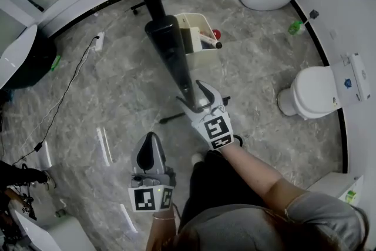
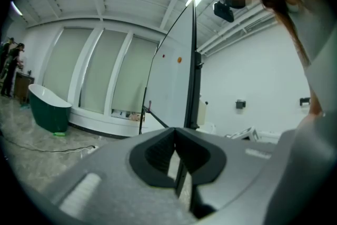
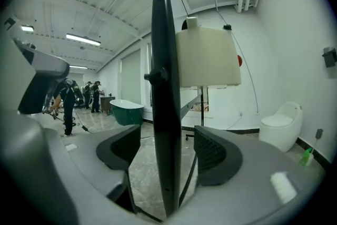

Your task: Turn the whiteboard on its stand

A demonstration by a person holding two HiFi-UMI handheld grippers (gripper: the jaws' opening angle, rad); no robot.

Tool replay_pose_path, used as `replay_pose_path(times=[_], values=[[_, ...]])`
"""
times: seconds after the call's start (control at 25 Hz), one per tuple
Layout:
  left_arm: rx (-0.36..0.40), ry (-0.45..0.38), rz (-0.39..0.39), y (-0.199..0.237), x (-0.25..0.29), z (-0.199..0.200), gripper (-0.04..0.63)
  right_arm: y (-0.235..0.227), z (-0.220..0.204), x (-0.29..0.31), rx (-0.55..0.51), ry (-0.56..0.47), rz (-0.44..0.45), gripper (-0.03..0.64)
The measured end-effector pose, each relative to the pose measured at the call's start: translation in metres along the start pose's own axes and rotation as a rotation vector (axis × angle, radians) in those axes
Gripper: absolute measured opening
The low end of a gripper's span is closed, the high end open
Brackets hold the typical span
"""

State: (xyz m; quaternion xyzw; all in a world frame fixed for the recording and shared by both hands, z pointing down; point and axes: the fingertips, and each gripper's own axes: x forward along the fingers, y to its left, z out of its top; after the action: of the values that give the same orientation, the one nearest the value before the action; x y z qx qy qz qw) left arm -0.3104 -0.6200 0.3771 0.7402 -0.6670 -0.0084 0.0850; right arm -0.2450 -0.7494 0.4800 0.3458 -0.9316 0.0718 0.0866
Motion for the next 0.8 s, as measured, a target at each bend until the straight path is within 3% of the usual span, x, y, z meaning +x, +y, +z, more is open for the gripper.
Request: replay_pose_path(times=[0.48, 0.56, 0.68, 0.8], values=[[-0.002, 0.091, 0.025, 0.014, -0.020, -0.024, -0.002, -0.002, -0.026, 0.067, -0.020, 0.019, 0.010, 0.284], [-0.003, 0.098, 0.037, 0.019, -0.026, -0.026, -0.002, -0.002, -0.026, 0.073, -0.036, 0.016, 0.024, 0.257], [-0.004, 0.102, 0.052, 0.022, -0.033, -0.029, -0.002, -0.003, -0.024, 0.072, -0.050, -0.011, 0.062, 0.148], [-0.010, 0.103, 0.054, 0.019, -0.036, -0.032, -0.002, -0.004, -0.024, 0.069, -0.038, -0.018, 0.084, 0.134]])
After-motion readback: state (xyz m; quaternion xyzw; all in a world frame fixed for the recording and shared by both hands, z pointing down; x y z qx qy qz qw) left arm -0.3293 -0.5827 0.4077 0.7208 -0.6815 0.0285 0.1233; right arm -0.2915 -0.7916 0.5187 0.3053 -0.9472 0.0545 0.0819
